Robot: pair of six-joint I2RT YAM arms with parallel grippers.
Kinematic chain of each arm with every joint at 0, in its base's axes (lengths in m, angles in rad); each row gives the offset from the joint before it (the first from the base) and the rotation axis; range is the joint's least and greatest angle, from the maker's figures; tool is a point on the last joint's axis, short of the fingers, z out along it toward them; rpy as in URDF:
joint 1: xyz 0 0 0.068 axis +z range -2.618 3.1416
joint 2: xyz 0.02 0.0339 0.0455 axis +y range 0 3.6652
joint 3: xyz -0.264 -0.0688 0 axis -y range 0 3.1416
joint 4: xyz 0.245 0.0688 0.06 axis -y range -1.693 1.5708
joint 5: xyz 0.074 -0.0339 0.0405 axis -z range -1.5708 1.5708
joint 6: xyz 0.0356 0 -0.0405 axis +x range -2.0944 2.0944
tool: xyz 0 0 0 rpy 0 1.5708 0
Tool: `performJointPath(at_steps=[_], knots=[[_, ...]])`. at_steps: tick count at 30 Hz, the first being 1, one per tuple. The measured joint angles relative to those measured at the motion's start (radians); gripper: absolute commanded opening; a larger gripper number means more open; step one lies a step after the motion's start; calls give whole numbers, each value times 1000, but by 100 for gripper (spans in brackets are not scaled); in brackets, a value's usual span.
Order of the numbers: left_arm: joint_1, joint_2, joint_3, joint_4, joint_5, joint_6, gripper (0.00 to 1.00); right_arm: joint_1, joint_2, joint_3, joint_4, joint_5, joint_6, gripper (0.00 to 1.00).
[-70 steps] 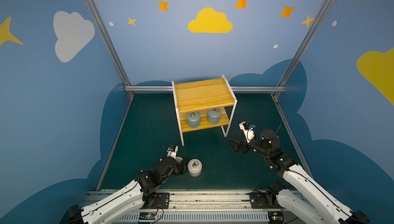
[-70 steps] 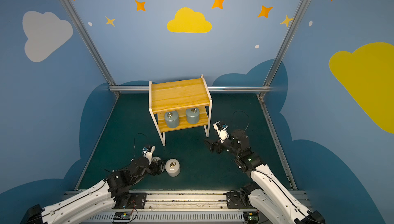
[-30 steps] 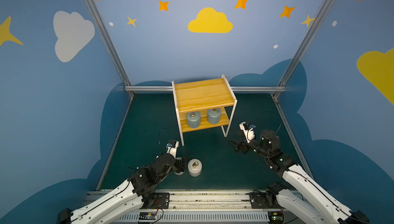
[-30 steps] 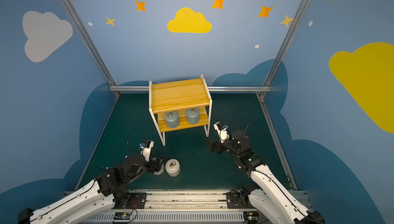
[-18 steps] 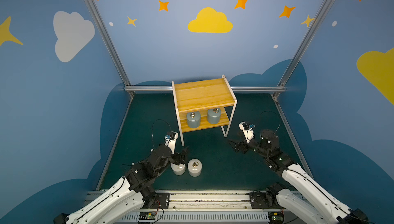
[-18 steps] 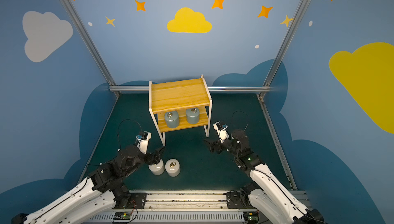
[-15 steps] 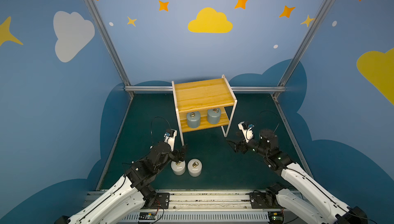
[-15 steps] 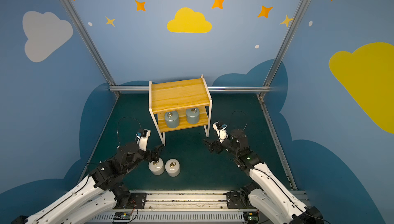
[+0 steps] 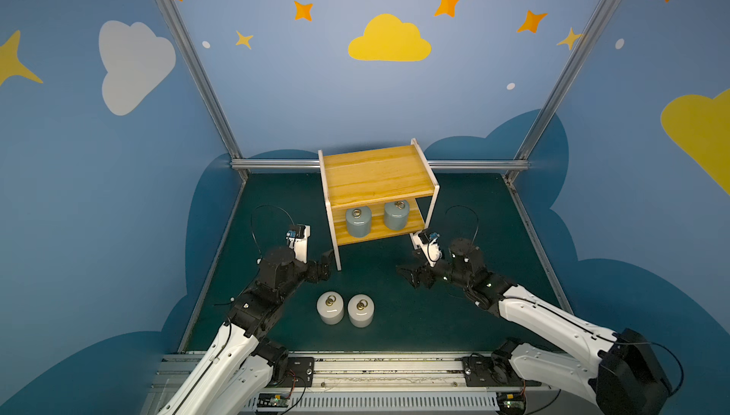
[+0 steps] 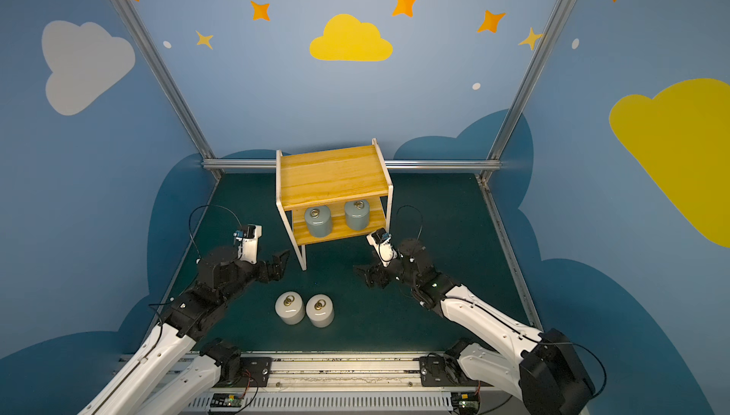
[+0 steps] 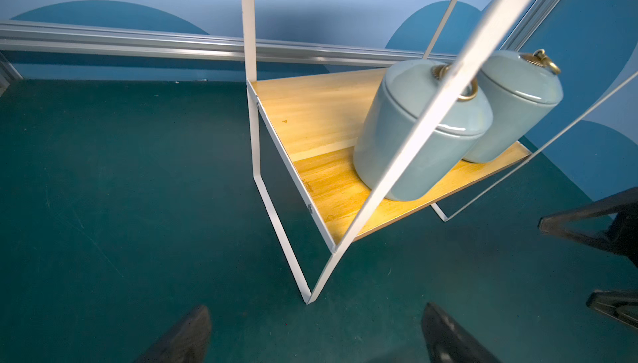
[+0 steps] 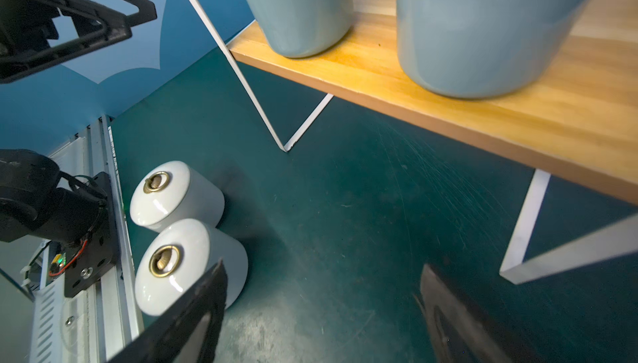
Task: Remove the tea canisters from the shelf
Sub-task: Pick up the tea canister from the shelf.
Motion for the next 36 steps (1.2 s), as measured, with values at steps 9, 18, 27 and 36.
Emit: performJointPath(at_steps=[9, 18, 27, 36], knots=[[98, 3, 0, 27, 76, 6, 98, 89, 172, 85, 174, 106, 6, 89], [122, -9, 0, 35, 108, 6, 98, 128, 290, 158, 321, 158, 13, 89], [130, -40, -2, 36, 111, 6, 99, 159, 376, 183, 416, 184, 14, 89], [133, -46, -8, 34, 124, 6, 99, 172, 424, 183, 483, 218, 13, 89]])
